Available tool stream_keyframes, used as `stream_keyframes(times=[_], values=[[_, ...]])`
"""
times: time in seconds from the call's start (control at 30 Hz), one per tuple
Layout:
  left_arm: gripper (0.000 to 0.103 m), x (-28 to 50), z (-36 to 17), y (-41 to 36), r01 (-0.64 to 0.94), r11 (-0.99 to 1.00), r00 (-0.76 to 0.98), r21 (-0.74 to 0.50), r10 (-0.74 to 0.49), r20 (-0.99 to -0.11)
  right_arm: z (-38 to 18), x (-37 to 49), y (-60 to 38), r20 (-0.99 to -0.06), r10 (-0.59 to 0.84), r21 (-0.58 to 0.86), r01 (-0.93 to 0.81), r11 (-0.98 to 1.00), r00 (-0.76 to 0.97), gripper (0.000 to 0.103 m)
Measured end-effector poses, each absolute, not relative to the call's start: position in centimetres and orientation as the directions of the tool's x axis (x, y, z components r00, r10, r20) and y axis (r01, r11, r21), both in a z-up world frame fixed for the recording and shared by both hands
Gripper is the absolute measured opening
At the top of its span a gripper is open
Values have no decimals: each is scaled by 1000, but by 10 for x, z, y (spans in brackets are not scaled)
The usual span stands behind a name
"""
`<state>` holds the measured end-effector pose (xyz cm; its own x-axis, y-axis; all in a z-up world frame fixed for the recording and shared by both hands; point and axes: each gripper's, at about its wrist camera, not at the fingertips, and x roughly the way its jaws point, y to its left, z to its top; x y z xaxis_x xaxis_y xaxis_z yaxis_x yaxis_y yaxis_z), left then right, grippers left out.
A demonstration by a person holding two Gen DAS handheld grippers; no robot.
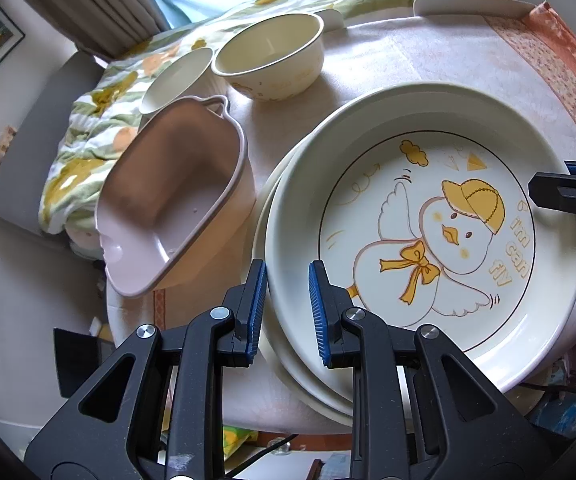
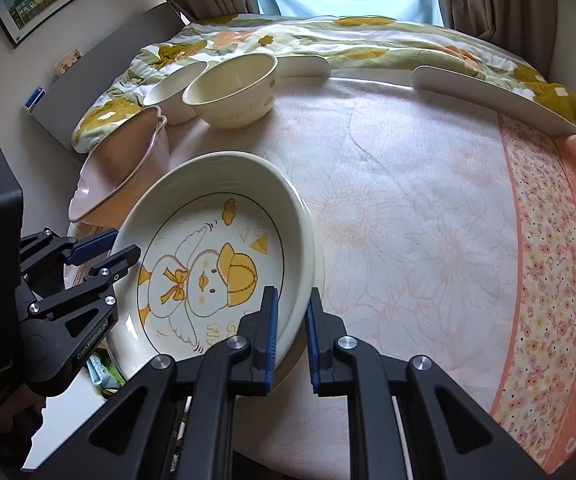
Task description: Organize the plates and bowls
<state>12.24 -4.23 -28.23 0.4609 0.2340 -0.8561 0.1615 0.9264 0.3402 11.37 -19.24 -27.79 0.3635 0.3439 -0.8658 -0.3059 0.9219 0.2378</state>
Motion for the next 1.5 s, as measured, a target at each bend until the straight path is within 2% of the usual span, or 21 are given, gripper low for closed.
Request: stream_keyframes(times=[0.33,0.77,0.97,1.17,1.23,1.27,1.3,1.33,1.37,1.4,1.43,1.5], values=[[19,119,-283,-44,154,917,474,369,259,-841,-278,112,-180,-873,271,132,-340,931,404,13],[19,120,-283,-39,132,921,471,366,267,-841,-279,111,-176,-869,260,104,-357,928,421,14],[19,121,-275,-34,115,939,459,325,240,-856,-277,111,-178,-867,271,116,-360,926,419,14],[19,118,-231,-27,58,971,506,234,173,-845,-249,113,-188,-838,316,148,-372,916,445,14],[21,115,-209,-23,27,977,541,211,163,-825,-237,115,-192,-825,341,170,-378,910,450,14],[33,113,-198,-21,12,979,555,203,162,-816,-230,116,-193,-817,353,178,-383,906,455,14],[61,110,-188,-17,-8,981,569,193,163,-806,-223,117,-194,-811,362,182,-391,902,460,17],[79,107,-177,-12,-36,983,588,179,166,-792,-216,118,-195,-804,360,172,-394,903,474,31],[102,102,-165,-6,-69,985,618,159,167,-768,-209,120,-195,-795,355,156,-399,904,492,44],[103,96,-153,1,-96,986,649,137,166,-743,-201,121,-195,-781,355,141,-410,901,513,77],[103,90,-143,9,-116,987,666,115,163,-728,-194,123,-195,-765,368,137,-424,895,529,101],[103,85,-131,27,-153,985,667,80,163,-727,-181,127,-194,-731,413,151,-461,874,543,103]])
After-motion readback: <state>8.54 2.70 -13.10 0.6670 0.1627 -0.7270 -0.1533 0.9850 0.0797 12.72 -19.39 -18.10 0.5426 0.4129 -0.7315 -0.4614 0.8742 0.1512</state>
